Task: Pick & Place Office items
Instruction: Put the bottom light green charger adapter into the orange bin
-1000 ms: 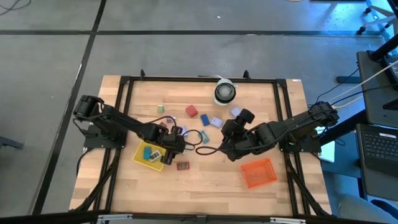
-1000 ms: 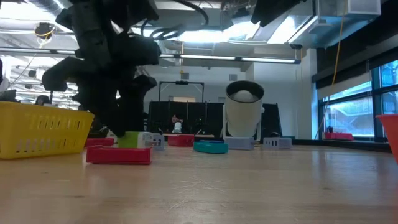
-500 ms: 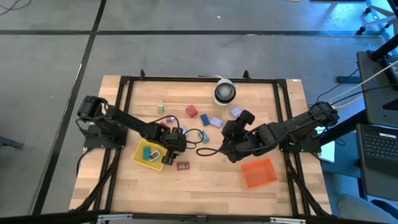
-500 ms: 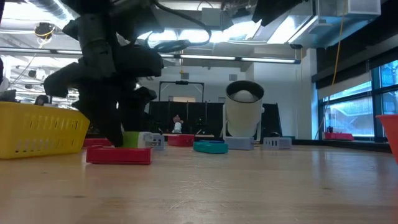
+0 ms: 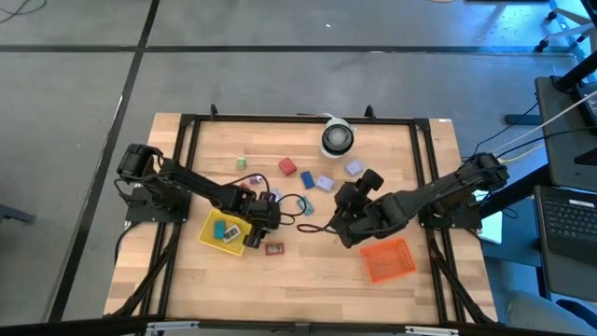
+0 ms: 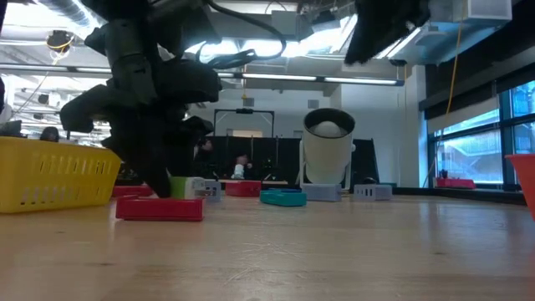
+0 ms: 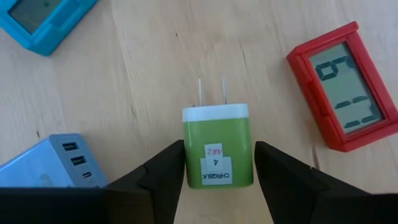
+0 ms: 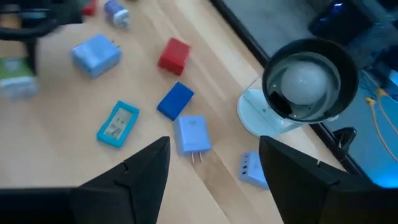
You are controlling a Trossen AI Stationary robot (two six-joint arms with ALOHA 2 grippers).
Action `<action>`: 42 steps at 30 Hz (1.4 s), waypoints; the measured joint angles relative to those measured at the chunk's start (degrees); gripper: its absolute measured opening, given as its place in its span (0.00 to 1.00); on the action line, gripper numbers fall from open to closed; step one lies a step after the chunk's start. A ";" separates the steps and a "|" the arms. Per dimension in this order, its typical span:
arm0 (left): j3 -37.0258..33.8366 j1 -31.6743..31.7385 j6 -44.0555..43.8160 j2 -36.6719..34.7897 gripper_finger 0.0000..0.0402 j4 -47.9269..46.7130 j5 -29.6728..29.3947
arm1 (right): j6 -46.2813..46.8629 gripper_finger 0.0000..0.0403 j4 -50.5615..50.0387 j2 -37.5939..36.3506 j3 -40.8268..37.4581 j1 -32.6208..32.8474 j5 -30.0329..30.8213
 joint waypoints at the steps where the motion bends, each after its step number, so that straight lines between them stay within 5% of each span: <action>1: -0.02 0.00 0.00 0.00 0.46 0.12 0.00 | 2.34 0.61 1.28 -0.02 -2.15 -0.14 0.61; 6: -0.02 0.02 0.09 -0.02 0.44 2.71 1.05 | 9.50 0.61 14.34 -2.16 -14.85 -0.64 1.69; 17: -0.02 2.49 -0.98 -0.09 0.46 4.13 3.34 | 2.54 0.61 44.13 -21.22 -37.00 -1.93 2.24; 25: 0.00 3.10 -0.99 -0.09 0.46 4.11 3.71 | -15.95 0.61 79.57 -32.22 -52.50 -5.59 -9.45; 42: -0.01 3.08 -1.08 -0.01 0.45 1.28 4.38 | -20.22 0.61 82.51 -24.91 -53.42 -10.85 -17.67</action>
